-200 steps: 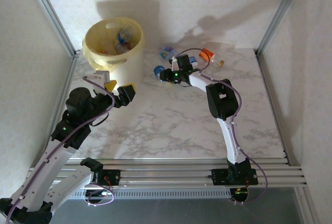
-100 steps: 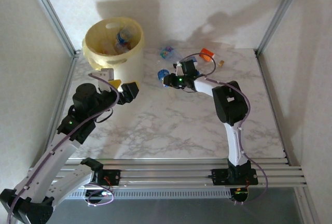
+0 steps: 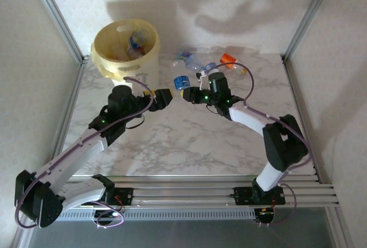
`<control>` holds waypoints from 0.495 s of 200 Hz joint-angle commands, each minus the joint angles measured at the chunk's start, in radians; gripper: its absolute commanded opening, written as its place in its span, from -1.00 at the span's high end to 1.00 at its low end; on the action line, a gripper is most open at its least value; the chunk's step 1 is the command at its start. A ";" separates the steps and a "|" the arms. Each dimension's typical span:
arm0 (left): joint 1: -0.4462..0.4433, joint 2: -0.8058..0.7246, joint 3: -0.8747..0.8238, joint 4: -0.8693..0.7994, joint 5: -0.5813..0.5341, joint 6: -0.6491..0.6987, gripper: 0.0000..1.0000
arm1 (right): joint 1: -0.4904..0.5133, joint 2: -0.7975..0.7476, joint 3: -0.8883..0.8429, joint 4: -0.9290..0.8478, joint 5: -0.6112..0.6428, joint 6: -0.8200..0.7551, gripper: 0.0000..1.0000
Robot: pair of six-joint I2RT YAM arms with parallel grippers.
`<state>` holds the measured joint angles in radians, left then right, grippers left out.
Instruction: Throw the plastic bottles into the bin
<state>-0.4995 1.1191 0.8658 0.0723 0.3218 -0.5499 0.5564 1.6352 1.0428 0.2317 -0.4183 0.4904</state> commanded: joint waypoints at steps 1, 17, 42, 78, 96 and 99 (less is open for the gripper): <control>-0.017 0.055 0.044 0.095 0.016 -0.070 -0.99 | 0.038 -0.106 -0.081 0.063 0.049 -0.045 0.51; -0.022 0.103 0.065 0.106 0.017 -0.094 -0.99 | 0.061 -0.175 -0.134 0.071 0.072 -0.062 0.51; -0.024 0.151 0.078 0.161 0.048 -0.138 -0.99 | 0.091 -0.251 -0.189 0.061 0.084 -0.089 0.51; -0.025 0.199 0.097 0.195 0.057 -0.177 -0.99 | 0.133 -0.340 -0.260 0.089 0.086 -0.116 0.52; -0.027 0.219 0.106 0.176 0.046 -0.190 -0.98 | 0.148 -0.365 -0.265 0.074 0.087 -0.144 0.52; -0.025 0.221 0.107 0.172 0.043 -0.190 -0.98 | 0.150 -0.370 -0.268 0.074 0.087 -0.146 0.52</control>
<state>-0.5167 1.3201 0.9264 0.2073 0.3523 -0.7013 0.6891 1.3060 0.7937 0.2768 -0.3573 0.3985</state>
